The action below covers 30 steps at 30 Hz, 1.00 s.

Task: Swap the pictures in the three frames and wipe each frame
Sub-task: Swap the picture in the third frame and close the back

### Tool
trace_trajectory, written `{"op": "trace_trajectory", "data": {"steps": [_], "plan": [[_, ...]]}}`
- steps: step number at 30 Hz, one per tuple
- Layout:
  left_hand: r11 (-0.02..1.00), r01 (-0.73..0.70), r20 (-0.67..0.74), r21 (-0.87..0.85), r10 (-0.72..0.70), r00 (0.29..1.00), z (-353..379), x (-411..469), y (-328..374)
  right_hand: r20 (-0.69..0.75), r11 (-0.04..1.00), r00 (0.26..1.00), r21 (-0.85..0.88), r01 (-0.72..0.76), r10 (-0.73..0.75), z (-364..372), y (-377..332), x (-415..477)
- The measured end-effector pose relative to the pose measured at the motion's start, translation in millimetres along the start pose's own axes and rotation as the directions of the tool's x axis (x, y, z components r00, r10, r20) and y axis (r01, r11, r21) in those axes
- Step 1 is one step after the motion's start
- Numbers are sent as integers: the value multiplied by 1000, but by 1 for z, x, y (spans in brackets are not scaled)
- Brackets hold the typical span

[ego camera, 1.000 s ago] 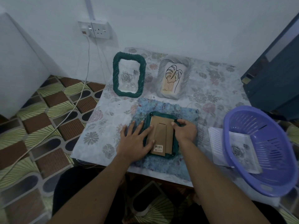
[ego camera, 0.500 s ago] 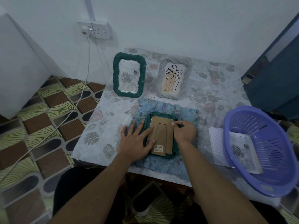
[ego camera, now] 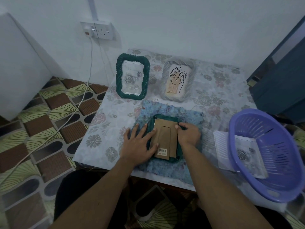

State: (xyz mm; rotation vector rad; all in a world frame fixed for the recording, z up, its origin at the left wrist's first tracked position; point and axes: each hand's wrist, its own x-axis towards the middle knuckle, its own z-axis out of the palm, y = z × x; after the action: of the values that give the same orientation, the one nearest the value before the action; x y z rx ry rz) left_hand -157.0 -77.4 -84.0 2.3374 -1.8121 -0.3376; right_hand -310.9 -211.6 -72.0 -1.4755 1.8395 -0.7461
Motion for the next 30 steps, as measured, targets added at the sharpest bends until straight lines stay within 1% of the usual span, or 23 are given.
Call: {"op": "trace_trajectory", "data": {"steps": [8,13,16,19,21,23,25,27,30], "plan": [[1000,3,-2,4,-3,1000,0,0,0,17,997,1000,-67,25,-24,-1,-1,-2],[1000,1,-6,-8,-1,1000,0,-1,-1,67,999,997,1,38,-37,-6,1,-2],[1000,2,1,-13,-2,1000,0,0,-1,103,995,990,47,88,-93,-11,6,-6],[1000,4,-1,-18,-4,1000,0,0,-1,161,979,966,-13,205,-201,-13,15,-19],[1000,7,3,-18,-7,1000,0,-1,-1,203,947,931,-43,318,-303,-16,22,-32],[1000,6,-3,-13,-6,1000,1,-1,-1,290,898,882,-129,420,-371,-21,27,-45],[1000,4,-15,-19,-4,1000,2,-1,-1,389,825,835,-256,503,-389,-23,34,-55],[1000,4,-6,-23,-4,1000,3,-1,-1,459,757,800,-339,559,-386,-23,40,-62],[1000,3,-4,-19,-3,1000,4,-1,-1,485,712,787,-390,584,-381,-21,47,-63]]}}
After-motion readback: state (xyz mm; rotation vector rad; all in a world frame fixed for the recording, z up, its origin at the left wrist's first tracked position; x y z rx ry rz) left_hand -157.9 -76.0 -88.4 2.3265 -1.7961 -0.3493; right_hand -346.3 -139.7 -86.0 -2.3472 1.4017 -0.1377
